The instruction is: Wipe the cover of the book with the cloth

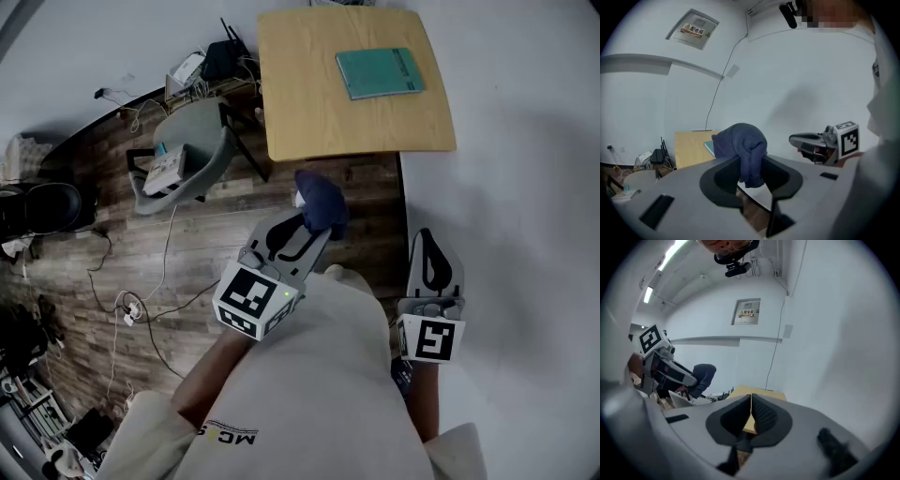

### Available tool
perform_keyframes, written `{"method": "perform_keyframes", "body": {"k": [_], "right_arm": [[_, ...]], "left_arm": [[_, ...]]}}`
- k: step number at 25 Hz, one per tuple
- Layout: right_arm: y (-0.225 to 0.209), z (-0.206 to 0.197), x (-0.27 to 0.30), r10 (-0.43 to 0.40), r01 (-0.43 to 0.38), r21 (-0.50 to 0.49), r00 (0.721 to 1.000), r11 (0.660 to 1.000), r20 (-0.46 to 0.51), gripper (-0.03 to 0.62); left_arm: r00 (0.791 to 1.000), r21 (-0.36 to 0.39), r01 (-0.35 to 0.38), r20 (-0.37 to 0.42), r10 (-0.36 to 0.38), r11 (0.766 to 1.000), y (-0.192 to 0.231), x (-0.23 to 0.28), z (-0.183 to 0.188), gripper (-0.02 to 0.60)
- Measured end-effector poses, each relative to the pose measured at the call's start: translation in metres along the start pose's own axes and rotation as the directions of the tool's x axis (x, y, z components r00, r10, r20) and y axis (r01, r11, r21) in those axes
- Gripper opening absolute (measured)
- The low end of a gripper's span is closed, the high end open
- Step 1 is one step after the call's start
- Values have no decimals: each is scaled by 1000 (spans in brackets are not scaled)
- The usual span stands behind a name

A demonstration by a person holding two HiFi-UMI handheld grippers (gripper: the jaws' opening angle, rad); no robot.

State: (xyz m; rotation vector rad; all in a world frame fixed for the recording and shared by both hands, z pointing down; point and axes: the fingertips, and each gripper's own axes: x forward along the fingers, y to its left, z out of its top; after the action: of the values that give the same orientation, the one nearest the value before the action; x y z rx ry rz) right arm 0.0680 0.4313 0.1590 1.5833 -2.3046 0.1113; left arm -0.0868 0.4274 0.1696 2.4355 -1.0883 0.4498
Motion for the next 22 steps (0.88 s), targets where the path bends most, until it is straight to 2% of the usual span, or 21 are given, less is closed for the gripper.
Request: {"method": "perform_keyframes", "body": {"k": [3, 7, 9, 12, 16, 19, 22], "right_arm": [[7, -13, -30, 4, -5, 22, 1000, 1000, 18, 34], [12, -25, -64, 32, -32, 27, 999, 999, 11, 34], [10, -29, -73, 25, -25, 35, 1000, 999, 18, 34], [9, -41, -86, 18, -20, 106, 1000, 994, 18, 35], [-1, -36, -86, -4, 5, 174, 1000, 985, -4, 35], [-9, -29, -84, 1, -3, 143, 1000, 990, 19, 35], [-7, -27, -83, 6, -8, 129, 1000, 992, 22, 35]], "left_arm": [[1000, 11, -20, 21, 20, 1000, -28, -22, -15, 132], [999, 21, -34, 12, 33, 999, -53, -38, -29, 132], [1000, 17, -24, 9, 24, 1000, -63, -37, -33, 132], [1000, 21, 4, 5, -4, 1000, -80, -37, -38, 132], [1000, 30, 19, 17, -19, 999, -84, -36, -20, 132], [999, 45, 7, 39, -9, 999, -84, -35, -9, 132], [999, 26, -13, 38, 12, 1000, -80, -38, -17, 132]]}}
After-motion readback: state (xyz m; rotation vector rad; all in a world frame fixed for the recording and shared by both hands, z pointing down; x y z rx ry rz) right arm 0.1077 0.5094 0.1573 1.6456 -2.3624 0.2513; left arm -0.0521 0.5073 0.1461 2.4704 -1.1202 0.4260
